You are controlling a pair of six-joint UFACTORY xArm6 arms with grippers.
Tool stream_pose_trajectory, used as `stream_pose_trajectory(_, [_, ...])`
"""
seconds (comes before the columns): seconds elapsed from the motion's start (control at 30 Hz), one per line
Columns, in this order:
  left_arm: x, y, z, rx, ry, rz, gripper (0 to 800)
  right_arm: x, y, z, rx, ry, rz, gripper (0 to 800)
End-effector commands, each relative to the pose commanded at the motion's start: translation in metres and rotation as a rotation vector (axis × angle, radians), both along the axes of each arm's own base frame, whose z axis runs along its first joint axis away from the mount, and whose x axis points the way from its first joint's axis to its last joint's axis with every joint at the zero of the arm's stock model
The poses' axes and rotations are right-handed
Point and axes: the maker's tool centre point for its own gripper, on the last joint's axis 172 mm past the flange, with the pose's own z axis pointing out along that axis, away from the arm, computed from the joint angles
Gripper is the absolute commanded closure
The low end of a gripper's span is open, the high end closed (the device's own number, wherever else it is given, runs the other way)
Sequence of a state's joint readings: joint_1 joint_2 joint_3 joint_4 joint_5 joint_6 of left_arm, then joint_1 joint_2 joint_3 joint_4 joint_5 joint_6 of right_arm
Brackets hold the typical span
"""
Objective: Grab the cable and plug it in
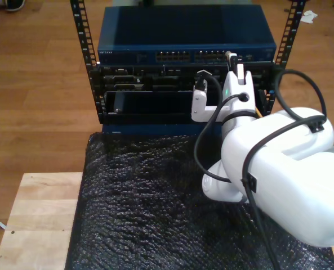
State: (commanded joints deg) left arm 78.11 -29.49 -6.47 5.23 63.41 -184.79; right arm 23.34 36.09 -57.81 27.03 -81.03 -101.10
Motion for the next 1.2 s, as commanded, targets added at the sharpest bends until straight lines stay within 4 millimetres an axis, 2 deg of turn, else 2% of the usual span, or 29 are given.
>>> stream_pose_trajectory(0.23, [0.000, 0.000, 0.000, -0.001, 0.000, 0.000, 0, 0.005, -0.009, 0.003, 0.026, -0.022, -0.052, 800])
stream_pose_trajectory(0.43, [0.000, 0.000, 0.000, 0.000, 0.000, 0.000, 0, 0.010, -0.011, -0.006, 0.034, -0.015, -0.068, 800])
stream_pose_trajectory(1.2, [0.000, 0.000, 0.000, 0.000, 0.000, 0.000, 0, 0.021, -0.006, -0.023, 0.044, -0.001, -0.062, 800])
